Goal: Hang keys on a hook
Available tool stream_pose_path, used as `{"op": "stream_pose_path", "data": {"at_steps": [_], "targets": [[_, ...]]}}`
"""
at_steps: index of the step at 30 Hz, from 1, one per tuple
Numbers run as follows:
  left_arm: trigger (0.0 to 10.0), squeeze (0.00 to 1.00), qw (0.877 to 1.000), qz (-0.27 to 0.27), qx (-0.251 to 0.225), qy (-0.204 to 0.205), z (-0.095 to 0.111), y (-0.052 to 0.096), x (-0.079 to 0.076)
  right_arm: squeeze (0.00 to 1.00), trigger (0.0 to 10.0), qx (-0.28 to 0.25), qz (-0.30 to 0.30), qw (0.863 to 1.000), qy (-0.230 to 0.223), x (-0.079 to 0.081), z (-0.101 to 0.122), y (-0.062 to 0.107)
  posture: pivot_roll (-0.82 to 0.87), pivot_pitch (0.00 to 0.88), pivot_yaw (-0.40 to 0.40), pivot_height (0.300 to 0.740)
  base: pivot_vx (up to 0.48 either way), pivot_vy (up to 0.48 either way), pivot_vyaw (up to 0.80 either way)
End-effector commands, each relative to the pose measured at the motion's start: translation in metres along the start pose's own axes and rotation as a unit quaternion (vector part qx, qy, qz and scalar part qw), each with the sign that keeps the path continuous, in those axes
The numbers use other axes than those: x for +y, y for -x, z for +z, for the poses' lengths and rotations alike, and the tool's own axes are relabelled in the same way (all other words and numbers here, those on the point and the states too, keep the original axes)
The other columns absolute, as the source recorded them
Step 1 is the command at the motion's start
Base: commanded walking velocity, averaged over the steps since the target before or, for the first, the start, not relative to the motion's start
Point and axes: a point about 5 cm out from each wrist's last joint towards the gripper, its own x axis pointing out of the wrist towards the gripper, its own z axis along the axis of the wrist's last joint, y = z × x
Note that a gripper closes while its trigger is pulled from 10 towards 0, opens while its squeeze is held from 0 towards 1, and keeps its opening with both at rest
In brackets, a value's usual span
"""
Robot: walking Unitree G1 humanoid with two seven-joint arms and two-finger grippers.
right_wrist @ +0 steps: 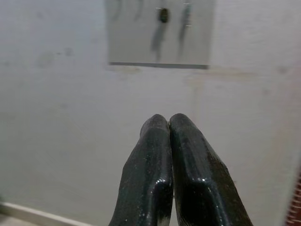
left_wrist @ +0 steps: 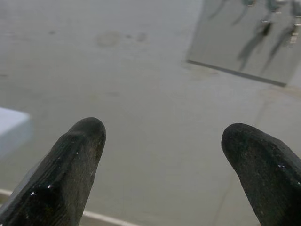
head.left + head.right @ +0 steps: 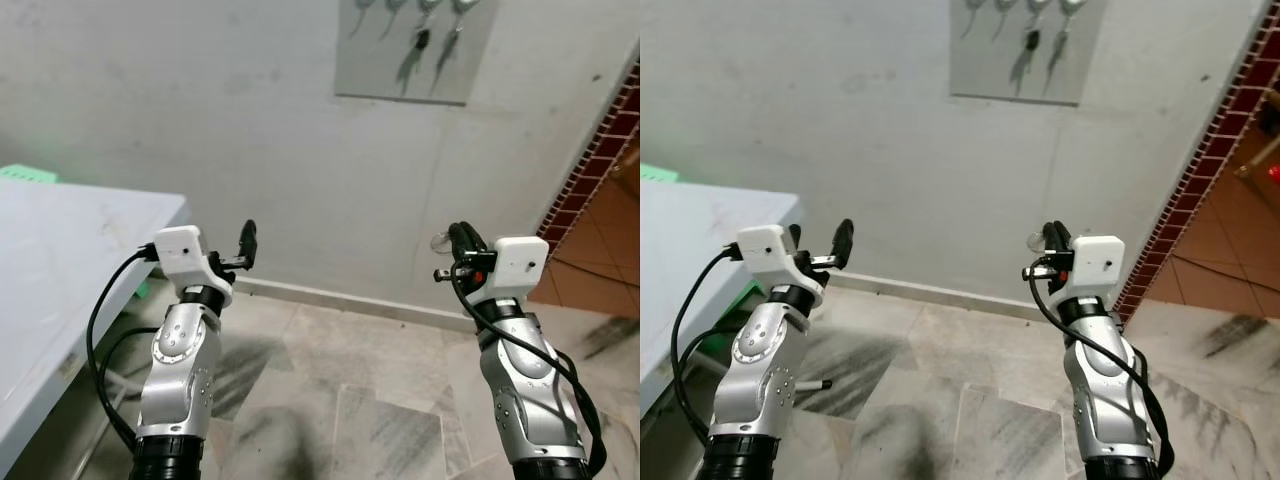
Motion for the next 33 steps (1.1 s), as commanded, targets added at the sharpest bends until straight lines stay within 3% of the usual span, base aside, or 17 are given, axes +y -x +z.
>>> {"op": "stream_pose_path", "data": {"at_steps": [1, 29, 33], "targets": [[10.0, 0.0, 1.0, -0.005, -0.001, 0.001, 0.001, -0.001, -0.006, 0.0, 10.0, -0.004, -0.007, 1.0, 0.004, -0.007, 0.003, 0.001, -0.02, 0.047, -0.015, 0.721, 0.33, 0.0, 0.0], [10.0, 0.0, 1.0, 0.012, -0.002, 0.011, 0.0, 0.003, -0.002, 0.0, 10.0, -0.019, 0.007, 1.0, 0.011, -0.011, 0.014, -0.002, -0.02, 0.056, -0.031, 0.721, 0.317, 0.0, 0.0], [10.0, 0.0, 1.0, 0.013, -0.002, 0.01, 0.0, 0.003, -0.001, 0.0, 10.0, -0.023, 0.007, 1.0, 0.011, -0.012, 0.018, -0.003, -0.02, 0.061, -0.032, 0.721, 0.289, 0.272, 0.0]]}}
